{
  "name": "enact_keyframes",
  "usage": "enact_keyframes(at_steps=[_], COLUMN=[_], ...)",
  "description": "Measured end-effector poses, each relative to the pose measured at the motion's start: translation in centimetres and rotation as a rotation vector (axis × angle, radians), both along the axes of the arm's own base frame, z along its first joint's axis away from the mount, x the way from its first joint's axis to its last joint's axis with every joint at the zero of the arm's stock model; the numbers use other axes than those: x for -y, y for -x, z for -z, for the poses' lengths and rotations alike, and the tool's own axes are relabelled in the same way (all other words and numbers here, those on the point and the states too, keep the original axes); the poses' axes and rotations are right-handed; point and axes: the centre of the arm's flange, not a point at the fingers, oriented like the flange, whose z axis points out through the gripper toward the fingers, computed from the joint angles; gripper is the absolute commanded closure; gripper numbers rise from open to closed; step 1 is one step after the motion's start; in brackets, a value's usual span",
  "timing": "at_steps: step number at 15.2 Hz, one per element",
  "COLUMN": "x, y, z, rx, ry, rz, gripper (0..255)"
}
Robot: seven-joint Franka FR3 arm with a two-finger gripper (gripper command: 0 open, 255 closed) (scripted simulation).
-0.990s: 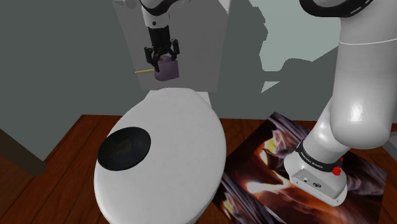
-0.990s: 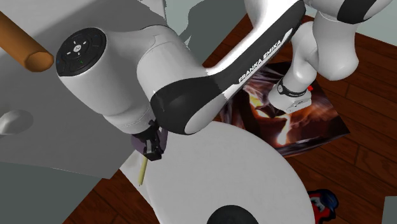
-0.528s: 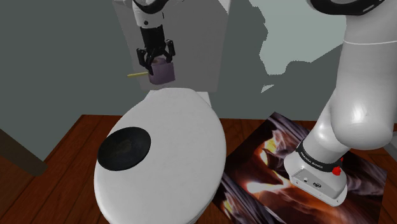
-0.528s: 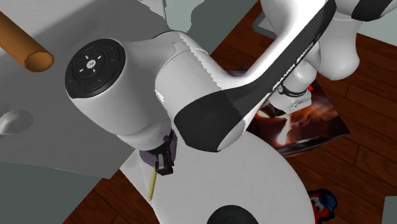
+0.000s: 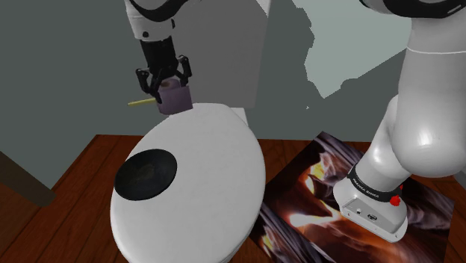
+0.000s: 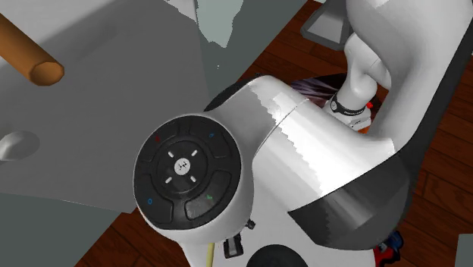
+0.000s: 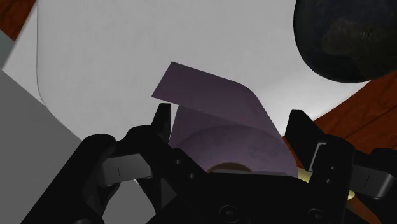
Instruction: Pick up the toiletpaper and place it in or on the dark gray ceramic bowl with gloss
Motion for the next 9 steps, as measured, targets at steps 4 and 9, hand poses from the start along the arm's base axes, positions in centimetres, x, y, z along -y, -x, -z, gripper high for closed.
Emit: enact_keyframes(at_steps=[4,9], x=[-4.3,-9.9], y=[3.0,6.3], z=[0.0,-0.4], rx=[0.0,0.0], ry=[0.001,0.0], rz=[0.0,0.0], gripper=[255,255])
